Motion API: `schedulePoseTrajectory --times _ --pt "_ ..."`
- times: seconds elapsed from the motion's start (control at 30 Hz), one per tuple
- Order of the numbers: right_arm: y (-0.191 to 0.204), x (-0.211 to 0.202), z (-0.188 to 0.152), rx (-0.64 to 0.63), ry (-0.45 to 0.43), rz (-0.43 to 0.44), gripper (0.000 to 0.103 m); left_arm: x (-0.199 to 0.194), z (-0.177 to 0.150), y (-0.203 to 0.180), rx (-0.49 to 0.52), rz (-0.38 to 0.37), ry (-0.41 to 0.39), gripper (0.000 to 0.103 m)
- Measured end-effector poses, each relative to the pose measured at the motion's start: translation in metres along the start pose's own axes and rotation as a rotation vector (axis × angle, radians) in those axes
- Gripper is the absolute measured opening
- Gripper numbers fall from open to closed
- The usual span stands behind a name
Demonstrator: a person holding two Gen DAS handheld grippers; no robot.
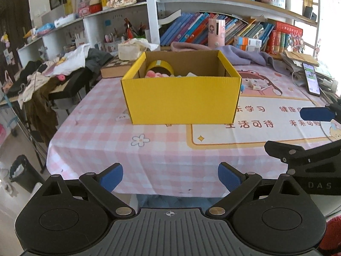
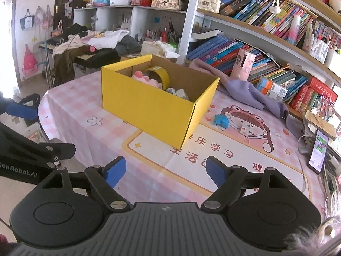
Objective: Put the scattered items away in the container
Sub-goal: 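Withdraw both tools from the box back over the table, then move both tools toward the blue clip and small white box on the mat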
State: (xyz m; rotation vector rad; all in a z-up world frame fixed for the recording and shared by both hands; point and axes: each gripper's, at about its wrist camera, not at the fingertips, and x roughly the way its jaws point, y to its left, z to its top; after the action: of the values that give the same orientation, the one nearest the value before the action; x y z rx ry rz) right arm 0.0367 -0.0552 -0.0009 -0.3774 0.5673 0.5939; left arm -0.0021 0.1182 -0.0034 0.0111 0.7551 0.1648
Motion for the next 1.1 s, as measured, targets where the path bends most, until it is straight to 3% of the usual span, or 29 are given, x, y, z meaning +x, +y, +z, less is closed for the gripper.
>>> schedulePoseTrajectory --times 0.43,1.1 --pt "-0.002 -0.004 -0.012 -0.030 0.043 -0.059 0.083 0.010 -0.004 -0.013 0.021 -0.062 0.035 0.098" --pt "-0.060 -0.024 -0.046 0.135 0.118 -0.195 0.083 0.025 0.008 -0.085 0.160 -0.228 0.040 0.098"
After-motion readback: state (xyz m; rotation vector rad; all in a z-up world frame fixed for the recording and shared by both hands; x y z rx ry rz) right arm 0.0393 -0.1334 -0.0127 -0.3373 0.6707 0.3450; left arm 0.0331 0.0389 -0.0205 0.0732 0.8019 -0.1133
